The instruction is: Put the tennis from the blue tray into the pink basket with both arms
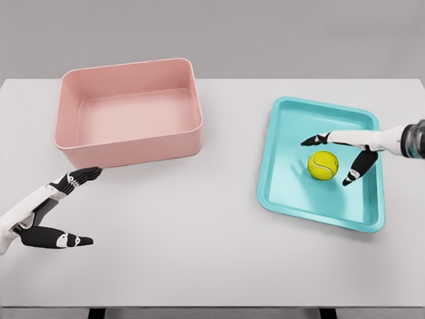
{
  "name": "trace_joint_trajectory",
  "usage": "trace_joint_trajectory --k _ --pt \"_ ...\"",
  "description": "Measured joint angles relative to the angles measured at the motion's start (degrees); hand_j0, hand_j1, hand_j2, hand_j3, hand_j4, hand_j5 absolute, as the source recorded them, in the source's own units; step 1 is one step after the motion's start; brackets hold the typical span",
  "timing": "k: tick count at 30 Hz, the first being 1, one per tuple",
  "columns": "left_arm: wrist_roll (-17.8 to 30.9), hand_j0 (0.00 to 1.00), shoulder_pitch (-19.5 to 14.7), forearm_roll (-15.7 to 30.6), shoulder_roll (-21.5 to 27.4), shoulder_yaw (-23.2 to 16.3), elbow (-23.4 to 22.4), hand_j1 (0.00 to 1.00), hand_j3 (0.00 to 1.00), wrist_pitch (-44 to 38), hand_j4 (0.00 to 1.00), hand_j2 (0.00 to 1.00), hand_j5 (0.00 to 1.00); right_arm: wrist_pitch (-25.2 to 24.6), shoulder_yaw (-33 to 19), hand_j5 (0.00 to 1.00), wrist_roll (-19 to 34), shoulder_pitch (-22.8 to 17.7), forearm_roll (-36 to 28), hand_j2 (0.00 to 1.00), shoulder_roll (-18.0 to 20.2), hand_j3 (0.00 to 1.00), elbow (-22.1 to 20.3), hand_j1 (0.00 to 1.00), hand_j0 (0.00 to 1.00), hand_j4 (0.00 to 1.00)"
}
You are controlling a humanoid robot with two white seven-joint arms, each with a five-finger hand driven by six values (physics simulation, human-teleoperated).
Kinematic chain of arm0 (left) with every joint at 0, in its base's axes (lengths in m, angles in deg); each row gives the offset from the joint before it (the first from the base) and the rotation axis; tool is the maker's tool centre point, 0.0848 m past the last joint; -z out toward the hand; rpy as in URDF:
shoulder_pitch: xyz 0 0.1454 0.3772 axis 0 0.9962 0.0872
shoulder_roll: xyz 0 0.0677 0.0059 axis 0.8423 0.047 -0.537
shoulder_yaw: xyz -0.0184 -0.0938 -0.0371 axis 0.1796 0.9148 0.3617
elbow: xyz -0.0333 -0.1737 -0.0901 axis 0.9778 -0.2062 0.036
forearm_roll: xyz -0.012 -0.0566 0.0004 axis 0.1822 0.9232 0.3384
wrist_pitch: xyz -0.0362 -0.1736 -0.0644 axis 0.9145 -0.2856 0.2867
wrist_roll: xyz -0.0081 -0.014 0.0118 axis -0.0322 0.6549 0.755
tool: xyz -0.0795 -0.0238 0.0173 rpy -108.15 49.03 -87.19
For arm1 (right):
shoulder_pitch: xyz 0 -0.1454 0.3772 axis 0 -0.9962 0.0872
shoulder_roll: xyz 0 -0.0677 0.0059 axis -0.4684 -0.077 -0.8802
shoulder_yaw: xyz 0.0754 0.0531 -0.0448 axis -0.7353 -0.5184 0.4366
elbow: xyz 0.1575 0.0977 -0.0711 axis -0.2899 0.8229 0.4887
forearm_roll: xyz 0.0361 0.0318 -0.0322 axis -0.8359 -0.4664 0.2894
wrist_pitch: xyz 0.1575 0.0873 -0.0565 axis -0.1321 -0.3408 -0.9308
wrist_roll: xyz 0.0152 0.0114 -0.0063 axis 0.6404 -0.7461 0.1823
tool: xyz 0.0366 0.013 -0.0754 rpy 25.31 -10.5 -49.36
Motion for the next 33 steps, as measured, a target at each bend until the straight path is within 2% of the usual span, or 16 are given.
trace_joint_trajectory --k 1,3,8,9,12,15,21,25,29,31,33 --pt "0.0 1.0 0.0 0.0 0.0 0.0 0.0 1.0 1.0 0.0 1.0 1.0 1.0 0.0 0.1 1.0 0.0 0.0 0.0 1.0 0.0 1.0 0.0 1.0 1.0 1.0" --pt "0.0 1.0 0.0 0.0 0.0 0.0 0.0 1.0 1.0 0.0 1.0 1.0 1.0 0.0 0.3 0.9 0.0 0.0 0.0 0.9 0.0 0.9 0.0 0.9 0.9 0.9" --pt "0.0 1.0 0.0 0.0 0.0 0.0 0.0 1.0 1.0 0.0 1.0 1.0 1.0 -0.1 0.7 0.74 0.0 0.0 0.0 0.74 0.0 0.74 0.1 0.74 0.74 0.74" --pt "0.0 1.0 0.0 0.0 0.0 0.0 0.0 1.0 1.0 0.0 1.0 1.0 1.0 -0.1 0.7 0.66 0.0 0.0 0.0 0.66 0.0 0.66 0.1 0.66 0.66 0.66" --pt "0.0 1.0 0.0 0.0 0.0 0.0 0.0 1.0 1.0 0.0 1.0 1.0 1.0 -0.1 0.8 0.57 0.0 0.0 0.0 0.57 -0.1 0.57 0.1 0.57 0.57 0.57" --pt "0.0 1.0 0.0 0.0 0.0 0.1 0.0 1.0 1.0 0.0 1.0 1.0 1.0 -0.2 0.7 0.39 0.0 0.0 -0.1 0.39 -0.4 0.39 0.1 0.39 0.39 0.39" --pt "0.0 1.0 0.1 0.0 0.0 0.0 0.0 1.0 1.0 0.0 1.0 1.0 1.0 0.8 0.4 0.38 0.0 0.2 -0.2 0.38 -0.8 0.38 0.2 0.38 0.38 0.38" --pt "0.0 1.0 0.1 0.0 0.0 0.0 0.0 1.0 1.0 0.0 1.0 1.0 1.0 5.1 -0.5 0.4 0.0 0.4 -0.6 0.4 -1.0 0.4 -0.6 0.4 0.4 0.4" --pt "0.0 1.0 0.0 0.0 0.1 0.0 0.0 1.0 1.0 0.0 1.0 1.0 1.0 9.3 -2.2 0.4 0.0 0.4 -0.8 0.4 -1.2 0.4 -7.8 0.4 0.4 0.4" --pt "0.0 1.0 0.0 0.0 0.1 0.1 0.0 1.0 1.0 0.0 1.0 1.0 1.0 10.1 -2.7 0.4 0.0 0.4 -0.7 0.4 -3.4 0.4 -11.3 0.4 0.4 0.4" --pt "0.0 1.0 0.0 0.0 0.1 0.1 0.0 1.0 1.0 0.0 1.0 1.0 1.0 10.3 -2.7 0.4 0.0 0.2 -0.4 0.4 -7.4 0.4 -13.1 0.4 0.4 0.4"
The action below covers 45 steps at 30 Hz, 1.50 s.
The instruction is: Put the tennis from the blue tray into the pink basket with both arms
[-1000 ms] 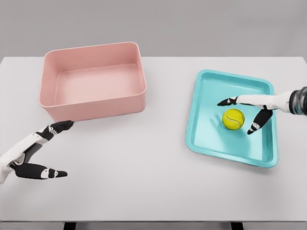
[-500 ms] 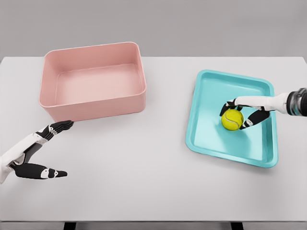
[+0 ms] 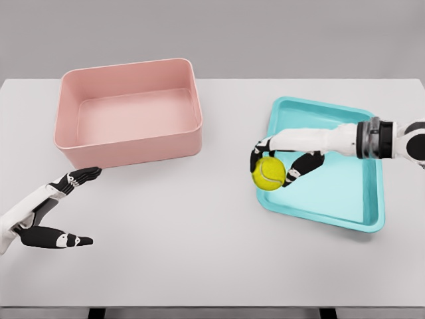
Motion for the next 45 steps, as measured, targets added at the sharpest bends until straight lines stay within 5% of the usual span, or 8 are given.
trace_joint_trajectory --k 11,12,14,21,26,33,37,45 --pt "-0.1 1.0 -0.2 -0.1 0.0 -0.1 0.1 1.0 1.0 -0.1 1.0 1.0 1.0 -1.3 1.3 0.42 0.0 -0.6 6.8 0.42 -19.1 0.42 4.7 0.42 0.42 0.42" --pt "-0.1 1.0 -0.2 -0.1 0.0 -0.2 0.1 1.0 1.0 -0.4 1.0 1.0 1.0 -1.6 1.3 0.49 0.0 -1.3 7.6 0.49 -19.9 0.49 5.1 0.49 0.49 0.49" --pt "-0.1 1.0 -0.2 -0.1 0.0 -0.2 0.1 1.0 1.0 -0.8 1.0 1.0 1.0 -1.9 1.3 1.0 0.0 -2.3 10.1 1.0 -21.0 1.0 5.7 1.0 1.0 1.0" --pt "-0.2 1.0 -0.3 -0.8 0.0 -0.3 0.1 1.0 1.0 -3.9 1.0 1.0 1.0 -1.7 -0.1 1.0 0.0 -2.7 13.4 1.0 -21.1 1.0 5.3 1.0 1.0 1.0" --pt "-0.2 1.0 -1.2 -3.0 -0.4 -0.4 0.1 1.0 1.0 -9.1 1.0 1.0 1.0 -0.8 -6.1 1.0 0.0 -4.3 12.3 1.0 -13.5 1.0 -1.9 1.0 1.0 1.0" --pt "-0.2 1.0 -6.9 -5.9 -2.5 -3.1 0.3 1.0 1.0 -12.0 1.0 1.0 1.0 7.8 -24.1 1.0 0.0 -19.0 2.6 1.0 5.4 1.0 -7.2 1.0 1.0 1.0" --pt "-0.2 1.0 -7.4 -8.4 -4.6 -4.8 0.5 1.0 1.0 -12.3 1.0 1.0 1.0 8.8 -32.0 1.0 0.0 -21.0 0.1 1.0 7.9 1.0 -7.6 1.0 1.0 1.0" --pt "-0.1 1.0 -10.1 -9.3 -7.3 -7.9 0.7 1.0 1.0 -11.6 1.0 1.0 1.0 9.1 -34.9 1.0 0.0 -21.7 -1.9 1.0 9.1 1.0 -8.2 1.0 1.0 1.0"
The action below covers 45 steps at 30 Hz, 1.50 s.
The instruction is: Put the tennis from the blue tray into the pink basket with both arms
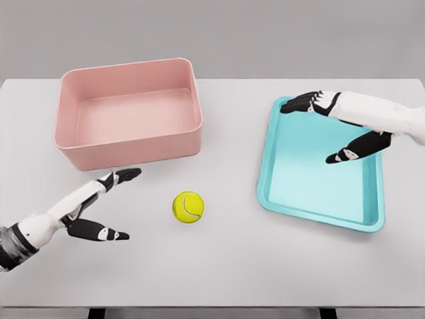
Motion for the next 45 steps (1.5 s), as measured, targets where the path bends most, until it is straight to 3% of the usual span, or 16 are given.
trace_joint_trajectory --k 9,14,20,30,45 --pt "-0.2 1.0 -1.6 -4.2 -4.2 -2.1 -0.1 1.0 1.0 0.9 1.0 1.0 1.0 0.1 -0.4 1.0 0.0 -0.2 -0.4 1.0 2.0 1.0 -0.8 1.0 1.0 1.0" --pt "-0.2 1.0 -2.4 -6.6 -6.9 -2.2 -0.4 1.0 1.0 0.9 1.0 1.0 1.0 0.0 -0.2 1.0 0.0 -3.4 -1.5 1.0 2.0 1.0 -1.1 1.0 1.0 1.0" --pt "-0.3 1.0 -4.1 -9.2 -10.0 -2.6 -0.7 1.0 1.0 0.3 1.0 1.0 1.0 -0.3 -1.0 1.0 0.0 -3.2 -1.8 1.0 0.9 1.0 -1.2 1.0 1.0 1.0" --pt "-0.3 1.0 -6.3 -11.8 -13.9 -6.3 -4.0 1.0 1.0 0.0 1.0 1.0 1.0 -3.0 -2.8 1.0 0.0 -2.1 -1.9 1.0 -0.4 1.0 -1.6 1.0 1.0 1.0" --pt "-0.3 1.0 -9.3 -12.2 -15.3 -8.5 -6.7 1.0 1.0 -1.8 1.0 1.0 1.0 -3.1 -2.9 1.0 0.0 -2.5 -1.9 1.0 -0.4 1.0 -1.7 1.0 1.0 1.0"
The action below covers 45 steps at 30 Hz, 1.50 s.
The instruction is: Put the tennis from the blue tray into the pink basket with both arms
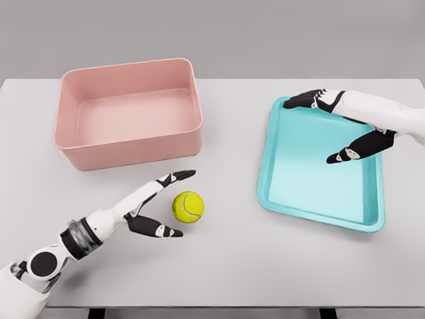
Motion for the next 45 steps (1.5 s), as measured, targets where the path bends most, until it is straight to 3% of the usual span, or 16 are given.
trace_joint_trajectory --k 13,17,29,45 --pt "0.0 0.94 -0.7 -0.1 -1.3 -1.7 -1.9 0.94 0.94 -0.9 0.94 0.94 0.94 0.0 0.1 1.0 0.0 -0.4 -0.1 1.0 0.1 1.0 0.0 1.0 1.0 1.0" --pt "0.0 0.76 -0.8 0.0 -1.4 -1.8 -2.1 0.76 0.76 -1.5 0.76 0.76 0.76 0.0 0.1 1.0 0.0 -0.4 -0.1 1.0 0.0 1.0 0.0 1.0 1.0 1.0" --pt "0.0 0.54 -0.8 0.1 -1.5 -1.9 -2.2 0.54 0.54 -2.1 0.54 0.54 0.54 0.0 0.1 1.0 0.0 -0.4 -0.1 1.0 0.1 1.0 0.0 1.0 1.0 1.0" --pt "0.0 0.52 -1.1 0.0 -1.1 -0.9 5.5 0.52 0.52 -1.5 0.52 0.52 0.52 -0.1 0.1 1.0 0.0 -0.4 -0.1 1.0 0.0 1.0 0.0 1.0 1.0 1.0"
